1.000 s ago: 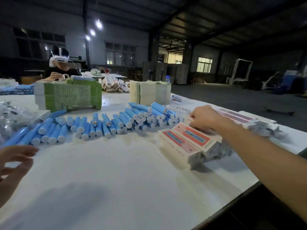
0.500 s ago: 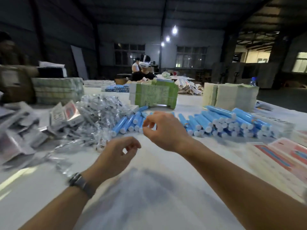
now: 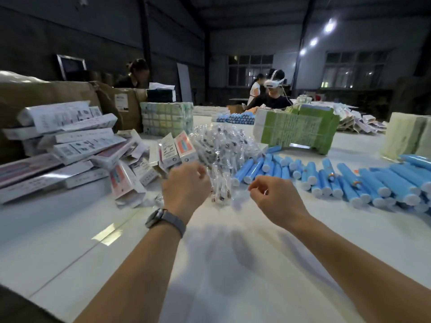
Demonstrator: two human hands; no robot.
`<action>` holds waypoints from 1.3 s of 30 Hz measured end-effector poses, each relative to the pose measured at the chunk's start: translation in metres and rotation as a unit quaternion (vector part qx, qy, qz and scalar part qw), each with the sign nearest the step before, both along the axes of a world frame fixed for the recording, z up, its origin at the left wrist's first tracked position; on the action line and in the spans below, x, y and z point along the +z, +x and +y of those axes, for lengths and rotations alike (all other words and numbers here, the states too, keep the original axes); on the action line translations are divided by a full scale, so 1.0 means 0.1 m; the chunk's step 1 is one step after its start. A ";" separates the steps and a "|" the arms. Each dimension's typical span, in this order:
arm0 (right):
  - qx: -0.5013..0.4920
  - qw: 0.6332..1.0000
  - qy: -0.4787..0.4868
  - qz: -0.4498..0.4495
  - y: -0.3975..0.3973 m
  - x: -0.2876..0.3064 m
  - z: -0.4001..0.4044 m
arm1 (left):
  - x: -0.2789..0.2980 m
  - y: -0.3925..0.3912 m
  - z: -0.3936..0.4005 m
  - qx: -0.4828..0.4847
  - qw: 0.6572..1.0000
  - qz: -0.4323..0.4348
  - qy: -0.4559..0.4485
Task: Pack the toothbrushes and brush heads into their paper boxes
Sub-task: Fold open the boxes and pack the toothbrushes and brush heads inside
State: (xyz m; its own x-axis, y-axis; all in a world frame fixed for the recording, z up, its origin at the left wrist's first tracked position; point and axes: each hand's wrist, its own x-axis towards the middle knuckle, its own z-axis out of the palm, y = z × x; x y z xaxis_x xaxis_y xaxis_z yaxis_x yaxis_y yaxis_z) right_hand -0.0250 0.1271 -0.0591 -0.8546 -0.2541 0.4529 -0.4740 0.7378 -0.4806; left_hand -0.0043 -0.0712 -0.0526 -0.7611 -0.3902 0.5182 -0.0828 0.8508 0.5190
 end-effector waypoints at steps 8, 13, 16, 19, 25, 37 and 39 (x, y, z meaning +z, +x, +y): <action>0.044 0.999 0.011 -0.003 0.07 -0.02 -0.10 | -0.05 -0.02 -1.17 0.176 0.970 -0.156 0.067; 0.060 0.998 0.023 -0.011 0.12 -0.02 -0.13 | -0.24 0.01 -1.20 0.149 0.968 -0.183 0.084; 0.062 0.998 0.021 -0.008 0.13 0.00 -0.13 | -0.08 0.09 -1.12 0.130 0.985 -0.099 0.049; 0.072 0.997 -0.005 0.002 0.12 0.02 -0.13 | 0.22 0.23 -0.86 0.072 0.997 -0.002 -0.033; 0.138 0.978 -0.080 0.132 0.14 0.19 -0.03 | 0.71 0.62 -0.10 -0.161 0.976 0.097 -0.112; 0.154 0.983 -0.065 0.072 0.13 0.23 0.35 | 0.75 0.55 0.47 -0.443 0.858 0.017 0.262; 0.144 0.983 -0.089 0.068 0.13 0.21 0.38 | 0.63 0.48 0.50 -0.477 0.809 0.015 0.344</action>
State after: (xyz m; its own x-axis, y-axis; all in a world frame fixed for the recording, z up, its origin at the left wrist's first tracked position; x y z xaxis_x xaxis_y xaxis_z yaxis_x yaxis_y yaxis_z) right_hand -0.0122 0.1654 -0.0378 -0.6872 -0.3837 0.6168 -0.7200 0.4728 -0.5080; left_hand 0.0441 -0.0208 0.0106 -0.8776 0.1626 0.4510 0.4612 0.0292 0.8868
